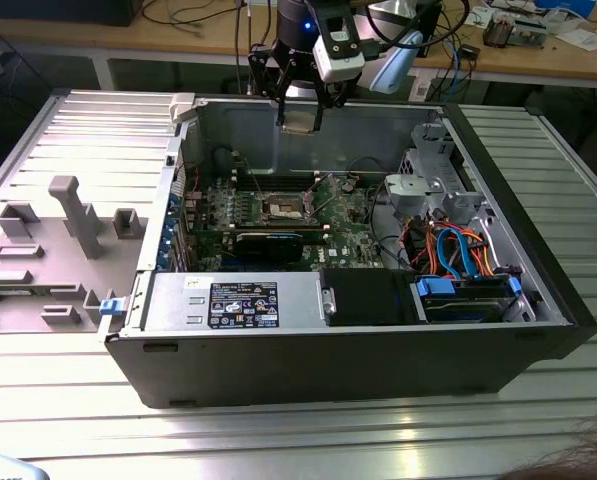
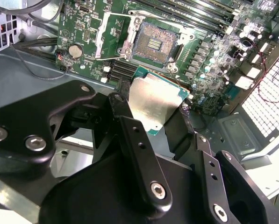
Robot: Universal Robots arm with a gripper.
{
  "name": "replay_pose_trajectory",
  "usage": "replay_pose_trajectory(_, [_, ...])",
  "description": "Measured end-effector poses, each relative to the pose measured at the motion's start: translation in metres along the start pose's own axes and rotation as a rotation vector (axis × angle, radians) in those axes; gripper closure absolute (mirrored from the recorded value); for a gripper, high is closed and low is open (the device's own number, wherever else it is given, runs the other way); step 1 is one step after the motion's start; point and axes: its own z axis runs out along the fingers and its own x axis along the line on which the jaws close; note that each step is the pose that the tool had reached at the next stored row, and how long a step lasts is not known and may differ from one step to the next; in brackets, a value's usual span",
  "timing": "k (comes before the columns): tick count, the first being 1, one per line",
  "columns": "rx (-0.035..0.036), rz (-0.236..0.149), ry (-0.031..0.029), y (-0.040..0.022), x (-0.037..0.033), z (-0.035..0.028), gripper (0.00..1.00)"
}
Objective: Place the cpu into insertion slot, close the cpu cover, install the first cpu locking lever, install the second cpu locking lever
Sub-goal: 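Place the cpu into insertion slot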
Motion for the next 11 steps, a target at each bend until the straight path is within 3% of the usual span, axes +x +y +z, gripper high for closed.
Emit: replay_pose_trajectory(11, [-0.0004, 0.017, -0.0016, 0.0000, 0.0001, 0.0001, 0.46])
